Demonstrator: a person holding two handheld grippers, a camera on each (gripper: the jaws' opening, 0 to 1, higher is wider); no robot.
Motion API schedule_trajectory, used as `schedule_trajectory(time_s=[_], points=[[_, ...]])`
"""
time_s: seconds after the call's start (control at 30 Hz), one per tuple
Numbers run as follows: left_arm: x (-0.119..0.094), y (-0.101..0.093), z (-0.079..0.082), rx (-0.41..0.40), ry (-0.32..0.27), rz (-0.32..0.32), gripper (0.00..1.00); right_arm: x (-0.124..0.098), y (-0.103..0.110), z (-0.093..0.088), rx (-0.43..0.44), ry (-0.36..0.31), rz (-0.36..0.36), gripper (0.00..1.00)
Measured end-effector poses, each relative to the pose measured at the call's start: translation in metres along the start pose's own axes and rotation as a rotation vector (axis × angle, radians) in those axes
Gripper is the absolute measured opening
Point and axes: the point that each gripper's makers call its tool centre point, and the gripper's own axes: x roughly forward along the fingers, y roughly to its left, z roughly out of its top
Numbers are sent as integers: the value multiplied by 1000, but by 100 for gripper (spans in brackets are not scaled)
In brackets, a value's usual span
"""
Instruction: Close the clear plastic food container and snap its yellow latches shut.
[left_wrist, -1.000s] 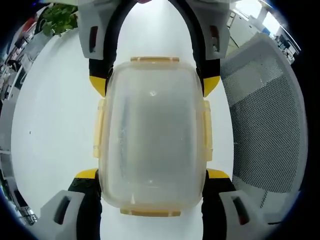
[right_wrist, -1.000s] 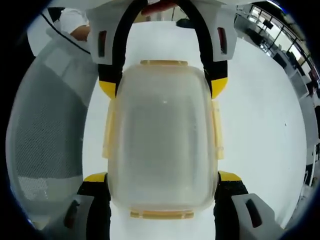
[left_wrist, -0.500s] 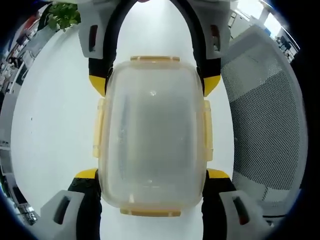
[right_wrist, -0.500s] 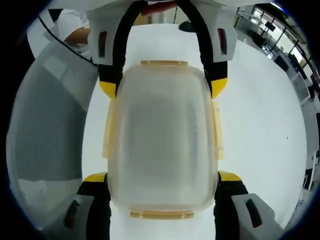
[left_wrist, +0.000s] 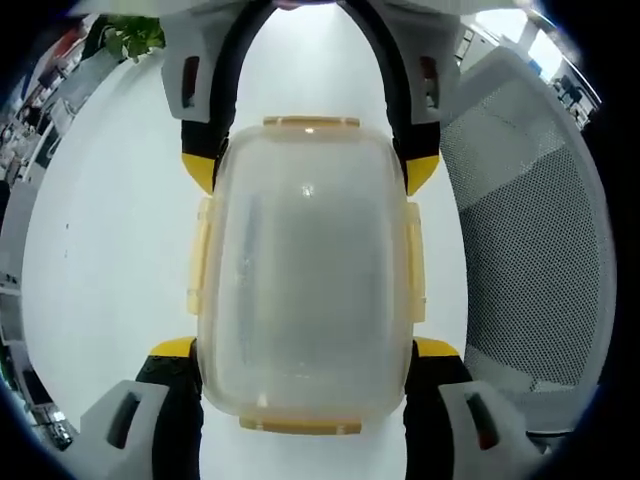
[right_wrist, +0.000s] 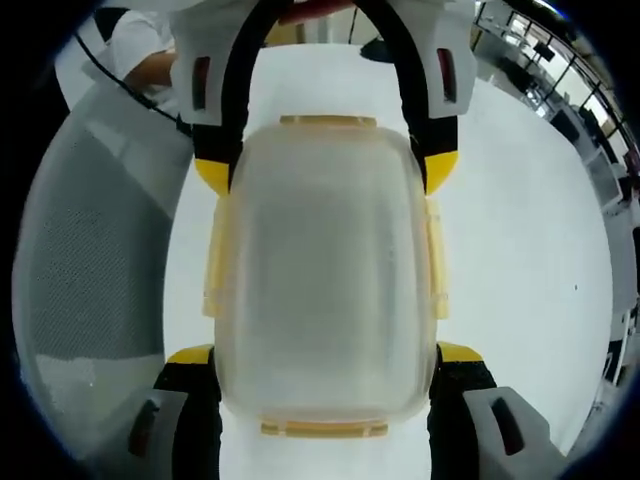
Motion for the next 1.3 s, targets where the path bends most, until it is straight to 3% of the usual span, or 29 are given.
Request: schedule_trajectory(time_s=[0.93, 1.3], points=[[0, 1, 1, -2, -12, -6, 84, 0, -1, 0, 1, 8, 4, 86], [0, 15, -1, 4, -10, -6, 84, -1, -15, 2, 11, 7, -2, 86]])
